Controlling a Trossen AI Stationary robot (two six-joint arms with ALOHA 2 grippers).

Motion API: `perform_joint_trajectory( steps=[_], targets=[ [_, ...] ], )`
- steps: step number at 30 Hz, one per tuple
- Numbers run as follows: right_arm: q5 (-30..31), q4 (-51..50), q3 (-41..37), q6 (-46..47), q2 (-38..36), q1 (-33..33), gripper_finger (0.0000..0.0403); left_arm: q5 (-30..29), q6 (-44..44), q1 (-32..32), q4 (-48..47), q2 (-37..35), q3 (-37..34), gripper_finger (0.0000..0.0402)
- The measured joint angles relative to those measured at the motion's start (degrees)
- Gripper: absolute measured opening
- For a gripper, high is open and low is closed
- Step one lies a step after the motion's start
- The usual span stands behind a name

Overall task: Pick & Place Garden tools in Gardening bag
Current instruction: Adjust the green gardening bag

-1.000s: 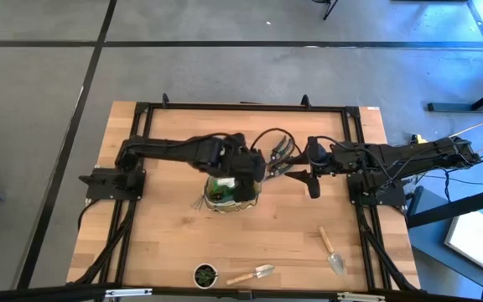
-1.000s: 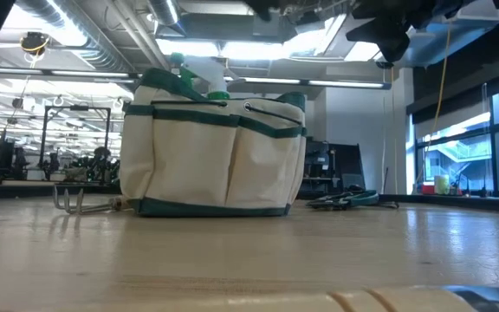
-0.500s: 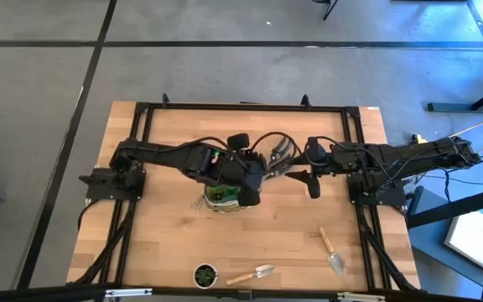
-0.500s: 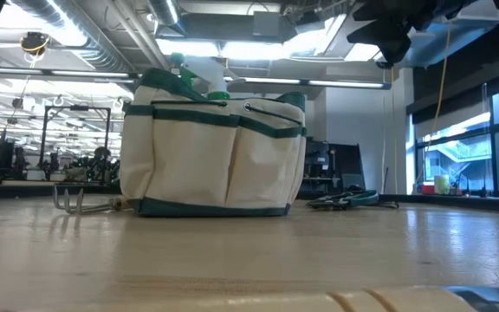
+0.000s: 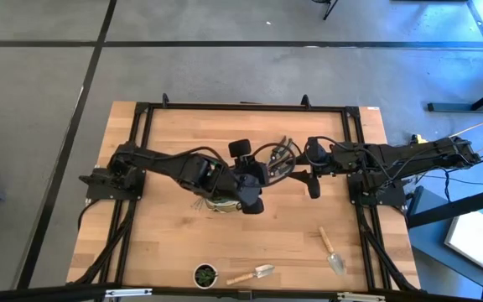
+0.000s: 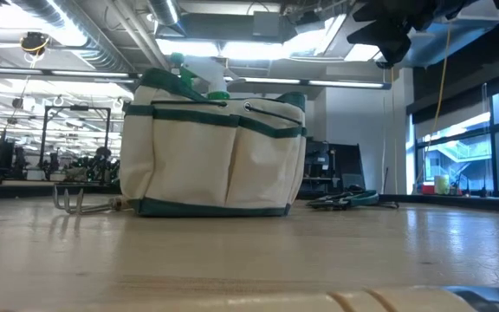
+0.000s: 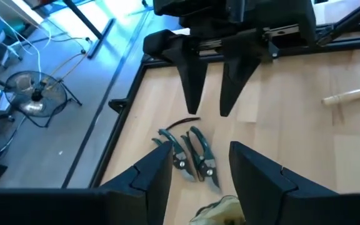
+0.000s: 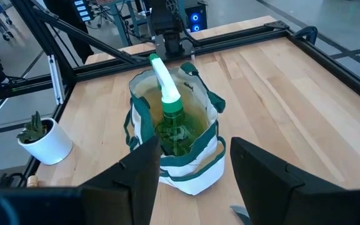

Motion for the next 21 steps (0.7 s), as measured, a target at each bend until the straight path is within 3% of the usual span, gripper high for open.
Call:
perform_joint_trajectory(
  steps=[9, 14, 21],
  targets=[
    [0.0, 0.0, 0.0, 0.0, 0.0, 0.0, 0.0195, -6.6, -1.5, -3.6, 2.5, 0.0, -1.1, 0.0152],
    [0.0, 0.0, 0.0, 0.0, 0.0, 0.0, 0.0195, -7.2, -3.9, -5.9, 4.7, 0.0, -4.6, 0.0152],
    [0.0, 0.0, 0.0, 0.0, 0.0, 0.0, 0.0195, -12.2, -8.4, -9.1, 10.2, 0.0, -12.4, 0.0152]
  ],
)
